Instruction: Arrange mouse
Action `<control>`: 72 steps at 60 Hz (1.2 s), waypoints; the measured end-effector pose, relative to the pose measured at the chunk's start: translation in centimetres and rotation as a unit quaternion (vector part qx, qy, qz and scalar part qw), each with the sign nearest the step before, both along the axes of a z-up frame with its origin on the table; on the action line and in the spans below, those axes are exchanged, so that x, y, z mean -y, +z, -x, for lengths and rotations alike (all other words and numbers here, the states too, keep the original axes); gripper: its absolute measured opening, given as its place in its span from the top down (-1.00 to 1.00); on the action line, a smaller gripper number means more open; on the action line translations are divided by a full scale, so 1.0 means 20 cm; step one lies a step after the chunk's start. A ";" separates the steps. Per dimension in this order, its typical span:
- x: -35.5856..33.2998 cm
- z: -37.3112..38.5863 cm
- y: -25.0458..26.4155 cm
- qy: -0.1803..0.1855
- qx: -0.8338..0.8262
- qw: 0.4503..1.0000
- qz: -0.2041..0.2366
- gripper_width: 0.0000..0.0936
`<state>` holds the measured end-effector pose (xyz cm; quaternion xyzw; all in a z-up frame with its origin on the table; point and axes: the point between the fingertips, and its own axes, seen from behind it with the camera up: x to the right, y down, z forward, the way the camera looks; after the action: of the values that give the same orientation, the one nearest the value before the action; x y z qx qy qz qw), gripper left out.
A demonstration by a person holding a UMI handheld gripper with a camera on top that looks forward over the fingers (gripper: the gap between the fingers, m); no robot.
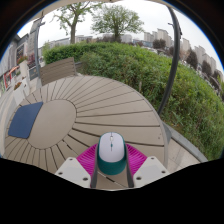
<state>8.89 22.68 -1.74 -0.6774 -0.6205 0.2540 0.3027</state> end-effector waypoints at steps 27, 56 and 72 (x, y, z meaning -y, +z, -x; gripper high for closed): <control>1.21 0.44 0.87 0.094 -0.093 0.990 0.052 0.11; 2.05 0.56 0.02 0.079 0.011 0.996 0.026 -0.07; 1.95 0.30 0.42 0.043 0.025 0.999 0.018 -0.83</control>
<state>2.99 -16.41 6.58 -0.6614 -0.6517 0.2611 0.2639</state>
